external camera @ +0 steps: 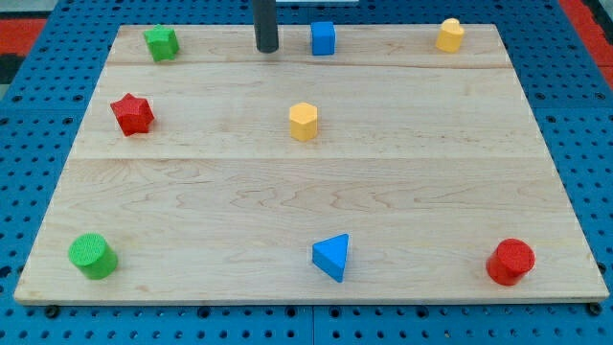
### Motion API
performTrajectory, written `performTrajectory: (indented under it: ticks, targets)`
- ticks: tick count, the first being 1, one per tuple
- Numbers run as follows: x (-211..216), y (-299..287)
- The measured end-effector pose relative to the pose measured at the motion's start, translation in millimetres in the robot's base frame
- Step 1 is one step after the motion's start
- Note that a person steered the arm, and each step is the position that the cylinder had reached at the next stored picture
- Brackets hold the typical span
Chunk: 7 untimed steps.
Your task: Move the blue cube to the diagonal top right of the yellow hexagon
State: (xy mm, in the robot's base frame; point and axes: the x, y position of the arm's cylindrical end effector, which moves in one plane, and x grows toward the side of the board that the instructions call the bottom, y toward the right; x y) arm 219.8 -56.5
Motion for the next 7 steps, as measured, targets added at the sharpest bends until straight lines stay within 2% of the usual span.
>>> performTrajectory:
  ticks: [1,2,4,7]
  targets:
    - [-24,-5]
    - [-28,-1]
    - [-26,80]
    - [-19,106]
